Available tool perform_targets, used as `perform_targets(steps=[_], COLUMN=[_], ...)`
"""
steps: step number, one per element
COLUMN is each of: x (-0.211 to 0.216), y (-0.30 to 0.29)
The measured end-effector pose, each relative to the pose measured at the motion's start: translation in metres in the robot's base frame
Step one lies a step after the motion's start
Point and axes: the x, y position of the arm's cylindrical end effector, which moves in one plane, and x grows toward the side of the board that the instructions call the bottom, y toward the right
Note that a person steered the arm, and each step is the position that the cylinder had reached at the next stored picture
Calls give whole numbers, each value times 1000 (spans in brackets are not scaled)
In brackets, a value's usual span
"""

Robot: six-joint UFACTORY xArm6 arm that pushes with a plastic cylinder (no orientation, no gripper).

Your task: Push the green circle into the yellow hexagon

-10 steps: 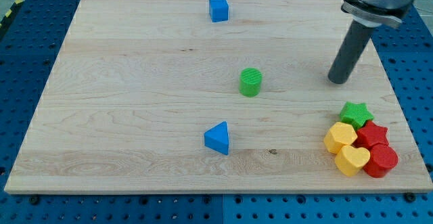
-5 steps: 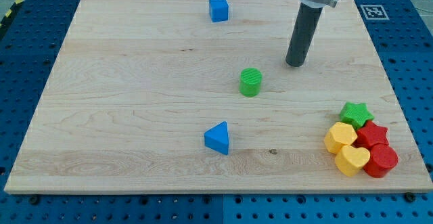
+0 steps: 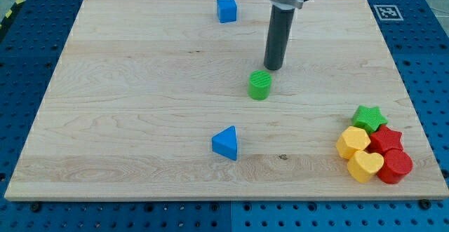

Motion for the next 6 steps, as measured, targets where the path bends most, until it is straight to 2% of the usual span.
perform_targets(steps=[2, 6], x=[7, 36], y=[-35, -42])
